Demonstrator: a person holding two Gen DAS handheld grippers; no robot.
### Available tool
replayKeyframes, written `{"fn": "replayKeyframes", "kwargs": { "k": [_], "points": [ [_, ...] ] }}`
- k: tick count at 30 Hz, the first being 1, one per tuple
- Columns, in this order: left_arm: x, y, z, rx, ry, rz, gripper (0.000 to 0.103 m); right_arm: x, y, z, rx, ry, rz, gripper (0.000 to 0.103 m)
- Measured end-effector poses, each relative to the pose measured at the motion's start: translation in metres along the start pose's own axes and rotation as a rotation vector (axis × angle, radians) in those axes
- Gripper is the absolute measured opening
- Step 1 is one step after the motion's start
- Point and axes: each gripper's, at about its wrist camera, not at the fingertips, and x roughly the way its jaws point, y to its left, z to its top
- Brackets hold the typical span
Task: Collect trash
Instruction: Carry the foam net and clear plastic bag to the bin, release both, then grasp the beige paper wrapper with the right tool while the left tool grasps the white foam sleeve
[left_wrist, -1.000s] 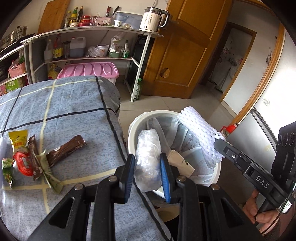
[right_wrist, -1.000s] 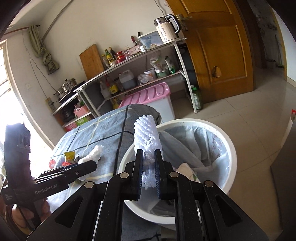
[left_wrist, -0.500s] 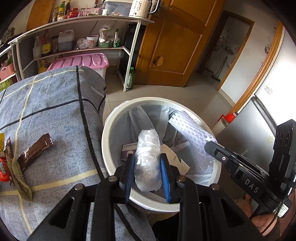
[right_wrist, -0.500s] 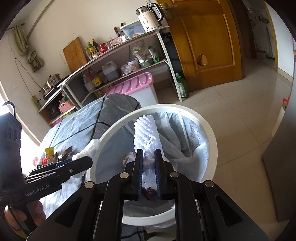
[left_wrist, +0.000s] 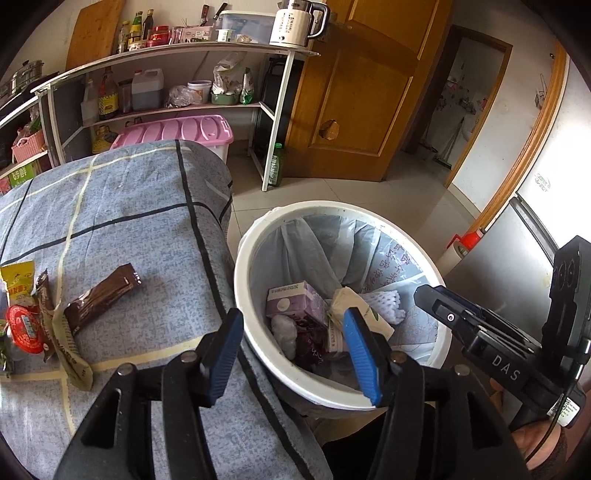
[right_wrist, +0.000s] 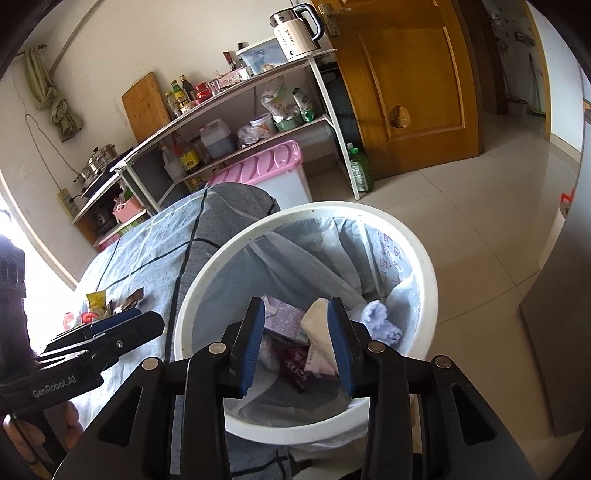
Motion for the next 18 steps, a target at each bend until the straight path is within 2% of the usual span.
{"fn": "replayKeyframes", "kwargs": {
  "k": [14,18],
  "points": [
    [-0.056,0.046,-0.013,-0.025,-0.119,0.118,0.059,-0.008,0.066,-0.011,-0.104,-0.034,0.066,0.038],
    [-0.070,0.069,-0.019,-0.065,-0.135,0.141,0.059,-0.004,0.090,-0.015,-0.139,-0.031,0.105,0.039]
  ]
}}
